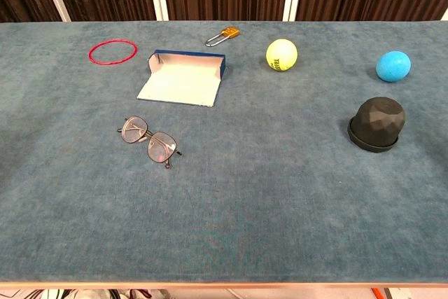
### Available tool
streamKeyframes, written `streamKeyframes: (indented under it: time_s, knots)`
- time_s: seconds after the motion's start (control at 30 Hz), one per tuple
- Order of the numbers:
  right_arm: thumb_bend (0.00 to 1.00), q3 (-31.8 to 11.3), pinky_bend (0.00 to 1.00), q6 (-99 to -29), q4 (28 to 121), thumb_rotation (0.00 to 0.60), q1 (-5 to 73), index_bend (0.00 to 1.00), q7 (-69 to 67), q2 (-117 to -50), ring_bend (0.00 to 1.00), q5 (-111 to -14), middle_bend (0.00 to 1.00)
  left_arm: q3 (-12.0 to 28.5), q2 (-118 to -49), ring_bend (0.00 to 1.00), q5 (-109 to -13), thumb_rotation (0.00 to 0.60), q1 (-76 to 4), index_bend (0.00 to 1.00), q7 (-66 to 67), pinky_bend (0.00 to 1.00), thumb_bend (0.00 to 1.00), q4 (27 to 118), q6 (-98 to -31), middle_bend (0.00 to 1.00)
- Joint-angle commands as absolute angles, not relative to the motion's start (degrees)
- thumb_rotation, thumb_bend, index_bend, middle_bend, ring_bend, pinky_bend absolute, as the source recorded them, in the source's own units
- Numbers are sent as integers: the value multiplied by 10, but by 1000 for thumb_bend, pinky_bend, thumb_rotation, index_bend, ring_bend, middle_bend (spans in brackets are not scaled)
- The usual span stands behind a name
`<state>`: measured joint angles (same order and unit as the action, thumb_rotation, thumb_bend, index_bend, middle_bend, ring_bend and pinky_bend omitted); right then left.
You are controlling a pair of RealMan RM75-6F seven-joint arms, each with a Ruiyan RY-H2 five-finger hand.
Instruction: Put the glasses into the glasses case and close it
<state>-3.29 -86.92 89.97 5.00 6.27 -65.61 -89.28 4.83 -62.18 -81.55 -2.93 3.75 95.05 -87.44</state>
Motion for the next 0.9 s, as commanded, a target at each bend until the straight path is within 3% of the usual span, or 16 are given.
streamKeyframes:
  time_s: [0.03,0.4,0.9]
  knots:
    - [0,-33,235,-868,900,600,50,147,62,-656,82,-892,0,48,-623,0,-817,600,-30,70,38,0,169,950,-874,0]
    - [0,-31,235,-865,900,600,51,147,65,-658,82,-892,0,51,-627,0,-817,600,-31,21,44,0,169,943,-879,0]
    - [0,-34,235,-868,899,600,48,147,62,-655,82,-887,0,52,-638,0,-821,600,-44,43,53,0,169,929,-865,0]
